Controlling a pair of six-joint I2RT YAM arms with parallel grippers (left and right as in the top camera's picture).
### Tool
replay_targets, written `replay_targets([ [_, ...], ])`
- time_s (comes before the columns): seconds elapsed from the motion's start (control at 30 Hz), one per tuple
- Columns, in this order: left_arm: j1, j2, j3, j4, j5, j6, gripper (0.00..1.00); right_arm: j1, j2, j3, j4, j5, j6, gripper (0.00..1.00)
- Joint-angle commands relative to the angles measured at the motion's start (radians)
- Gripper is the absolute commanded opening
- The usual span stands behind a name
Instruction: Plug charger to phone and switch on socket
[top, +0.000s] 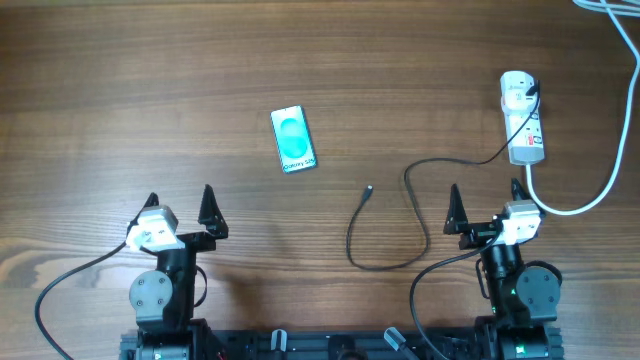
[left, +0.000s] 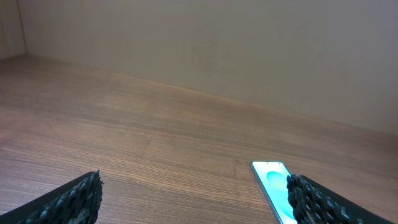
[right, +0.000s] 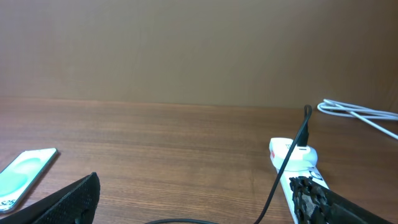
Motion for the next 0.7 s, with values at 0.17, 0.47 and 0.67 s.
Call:
replay_targets([
  [0.17, 0.008, -0.001, -0.001, -0.006, 0.0, -0.013, 1.0, -0.003, 0.007, -0.001, 0.006, -0.015, -0.012, 1.0],
  [0.47, 0.008, -0.001, -0.001, -0.006, 0.0, -0.013, 1.0, -0.003, 0.007, -0.001, 0.006, -0.015, -0.012, 1.0],
  [0.67, 0.008, -0.001, -0.001, -0.006, 0.0, -0.013, 1.0, -0.003, 0.007, -0.001, 0.006, -0.015, -0.012, 1.0],
])
